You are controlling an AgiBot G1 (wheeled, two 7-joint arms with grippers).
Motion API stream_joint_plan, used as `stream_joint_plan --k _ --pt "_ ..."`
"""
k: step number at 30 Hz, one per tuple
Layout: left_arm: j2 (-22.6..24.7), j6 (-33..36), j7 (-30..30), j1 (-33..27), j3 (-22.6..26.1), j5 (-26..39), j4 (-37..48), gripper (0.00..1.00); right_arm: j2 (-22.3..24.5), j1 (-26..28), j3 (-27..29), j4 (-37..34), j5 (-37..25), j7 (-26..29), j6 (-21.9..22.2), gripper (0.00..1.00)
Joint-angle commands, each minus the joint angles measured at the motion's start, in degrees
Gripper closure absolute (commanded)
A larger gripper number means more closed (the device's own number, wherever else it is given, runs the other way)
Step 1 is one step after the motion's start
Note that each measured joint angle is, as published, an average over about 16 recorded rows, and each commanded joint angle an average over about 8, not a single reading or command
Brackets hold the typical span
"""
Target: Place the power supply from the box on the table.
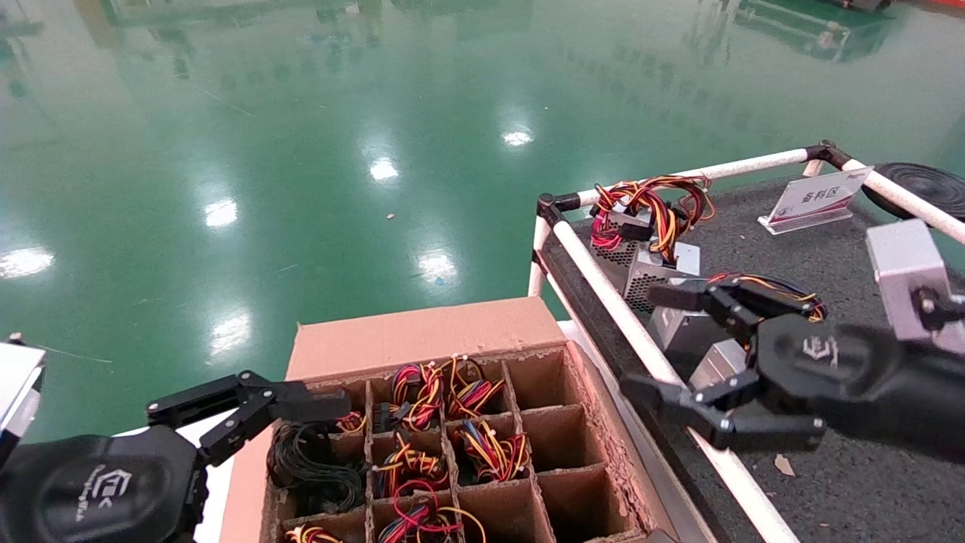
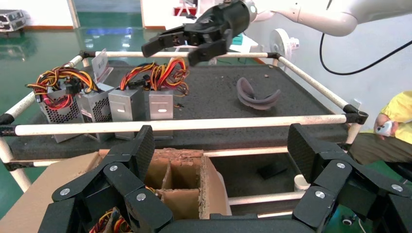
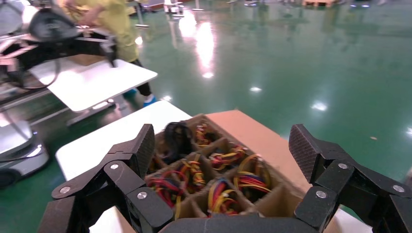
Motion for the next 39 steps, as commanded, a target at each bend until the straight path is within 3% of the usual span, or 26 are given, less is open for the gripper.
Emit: stream_joint_plan --k 1,21,39 --pt "0.00 0.00 0.00 0.00 0.00 0.00 0.00 0.00 0.10 -1.16 0.44 1.98 0.50 0.24 -0.01 0.00" --pt "0.00 -0.01 0.00 0.01 0.00 -0.01 0.01 0.00 0.98 -11.64 4.44 19.96 5.03 2.41 -0.10 0.00" --pt "-0.01 -0.02 0.00 0.01 0.00 -0.02 0.01 0.00 1.03 -11.59 4.49 19.78 5.10 2.42 -0.09 0.00"
